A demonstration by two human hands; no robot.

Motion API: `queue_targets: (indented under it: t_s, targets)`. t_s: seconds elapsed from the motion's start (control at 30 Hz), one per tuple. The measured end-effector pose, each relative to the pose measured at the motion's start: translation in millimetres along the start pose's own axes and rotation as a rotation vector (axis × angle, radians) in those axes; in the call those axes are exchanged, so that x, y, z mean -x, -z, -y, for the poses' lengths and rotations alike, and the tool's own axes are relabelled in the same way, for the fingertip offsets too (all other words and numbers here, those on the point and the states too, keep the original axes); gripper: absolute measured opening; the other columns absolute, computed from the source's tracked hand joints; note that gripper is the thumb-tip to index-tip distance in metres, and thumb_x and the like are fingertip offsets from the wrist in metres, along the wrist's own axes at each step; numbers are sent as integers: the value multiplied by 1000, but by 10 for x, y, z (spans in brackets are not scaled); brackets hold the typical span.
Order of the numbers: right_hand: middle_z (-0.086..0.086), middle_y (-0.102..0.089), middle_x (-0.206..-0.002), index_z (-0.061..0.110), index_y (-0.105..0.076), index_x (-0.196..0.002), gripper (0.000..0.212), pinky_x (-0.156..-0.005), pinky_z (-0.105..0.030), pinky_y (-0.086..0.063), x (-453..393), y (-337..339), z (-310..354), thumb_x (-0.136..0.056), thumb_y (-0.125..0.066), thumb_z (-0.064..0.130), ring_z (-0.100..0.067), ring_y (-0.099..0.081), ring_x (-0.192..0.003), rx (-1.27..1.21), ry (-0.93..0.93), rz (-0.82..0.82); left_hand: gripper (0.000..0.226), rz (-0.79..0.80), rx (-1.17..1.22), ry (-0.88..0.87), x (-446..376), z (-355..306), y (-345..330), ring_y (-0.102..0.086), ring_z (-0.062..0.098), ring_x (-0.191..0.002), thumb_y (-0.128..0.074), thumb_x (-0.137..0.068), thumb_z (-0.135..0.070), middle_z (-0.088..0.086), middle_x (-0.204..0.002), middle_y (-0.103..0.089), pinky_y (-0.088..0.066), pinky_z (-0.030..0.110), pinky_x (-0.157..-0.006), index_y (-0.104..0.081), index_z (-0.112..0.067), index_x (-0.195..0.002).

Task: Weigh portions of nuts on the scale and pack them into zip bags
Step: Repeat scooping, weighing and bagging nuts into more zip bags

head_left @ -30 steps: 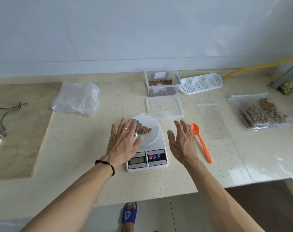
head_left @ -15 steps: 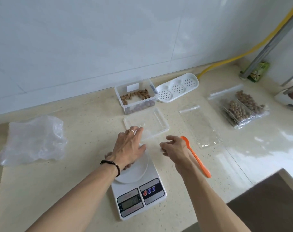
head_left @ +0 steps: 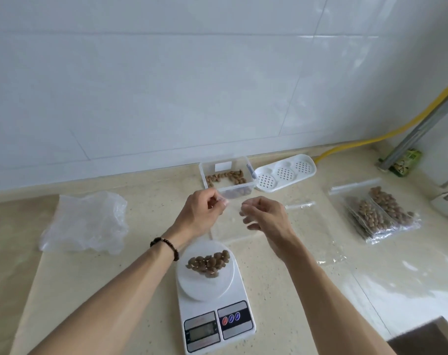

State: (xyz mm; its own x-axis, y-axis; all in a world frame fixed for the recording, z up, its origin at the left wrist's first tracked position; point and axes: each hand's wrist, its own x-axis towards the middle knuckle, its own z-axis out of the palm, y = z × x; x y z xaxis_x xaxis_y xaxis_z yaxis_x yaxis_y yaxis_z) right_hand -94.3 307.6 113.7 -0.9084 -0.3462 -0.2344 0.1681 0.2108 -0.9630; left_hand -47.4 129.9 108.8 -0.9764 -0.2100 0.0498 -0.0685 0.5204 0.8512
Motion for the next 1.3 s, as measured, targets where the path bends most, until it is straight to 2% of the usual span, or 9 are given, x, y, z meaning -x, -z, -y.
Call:
queue_targets:
  t_s: [0.27, 0.43, 0.53, 0.6, 0.7, 0.9, 1.1, 1.2, 1.3]
  targets:
    - [-2, -64, -65, 10, -71, -74, 11, -65, -28, -51, -47, 192, 404, -84, -75, 11, -14, -58, -62, -40, 85, 239, 20, -109, 97, 25, 167, -486, 148, -54, 6, -54, -58, -96, -17, 10, -71, -64, -44, 20, -52, -59, -11, -77]
    - [5, -58, -59, 13, -67, -67, 22, -62, -26, -48, -66, 401, 612, -89, -70, 13, -13, -51, -59, 142, 209, 295, 19, -244, 90, 26, 229, -799, 87, -54, 14, -53, -65, -88, -13, 16, -67, -66, -45, 28, -54, -62, -3, -73]
    - [2, -53, -60, 6, -64, -68, 26, -62, -34, -48, -60, 502, 692, -90, -67, 20, -12, -47, -58, 381, 349, 296, 21, -202, 102, 46, 244, -950, 48, -54, 13, -54, -70, -86, -17, 18, -67, -66, -45, 24, -56, -66, -4, -70]
    - [1, -54, -62, 7, -63, -68, 26, -58, -29, -45, -26, 539, 747, -90, -67, 20, -10, -45, -55, 426, 409, 275, 20, -166, 64, 51, 241, -1043, 21, -54, 6, -53, -70, -89, -20, 11, -65, -64, -44, 15, -55, -69, -6, -75]
    - [6, -58, -58, 9, -68, -69, 21, -53, -19, -40, 24, 630, 820, -88, -71, 18, -5, -47, -51, 357, 423, 257, 17, -161, -1, 29, 214, -1138, -38, -53, -5, -52, -66, -92, -18, -3, -66, -64, -42, 10, -56, -72, -5, -81]
    - [-2, -60, -65, 10, -70, -75, 17, -61, -28, -45, 13, 810, 872, -90, -69, 18, -13, -54, -61, 93, 272, 304, 17, -258, -79, -82, 181, -1245, -36, -59, -6, -63, -65, -92, -14, -13, -68, -66, -42, 8, -62, -68, -17, -75]
    - [5, -57, -58, 13, -71, -78, 16, -46, -13, -37, 58, 744, 1071, -91, -67, 22, -3, -46, -48, 441, 417, 161, 17, -109, 25, -51, 101, -1264, 77, -63, 12, -69, -69, -88, -18, 8, -75, -71, -52, 30, -69, -72, -7, -77]
    - [0, -57, -58, 7, -72, -77, 17, -48, -15, -38, 94, 668, 1164, -88, -72, 20, -5, -48, -49, 317, 455, 136, 15, -156, -27, -142, 75, -1304, 144, -66, 7, -74, -67, -90, -12, -4, -74, -71, -55, 28, -78, -72, -10, -76]
    - [-7, -59, -63, 3, -69, -78, 24, -59, -29, -46, 102, 663, 1184, -89, -72, 24, -14, -53, -59, 148, 414, 148, 14, -200, -6, -180, 60, -1303, 251, -65, 9, -74, -66, -89, -9, -3, -74, -71, -55, 30, -77, -70, -7, -76]
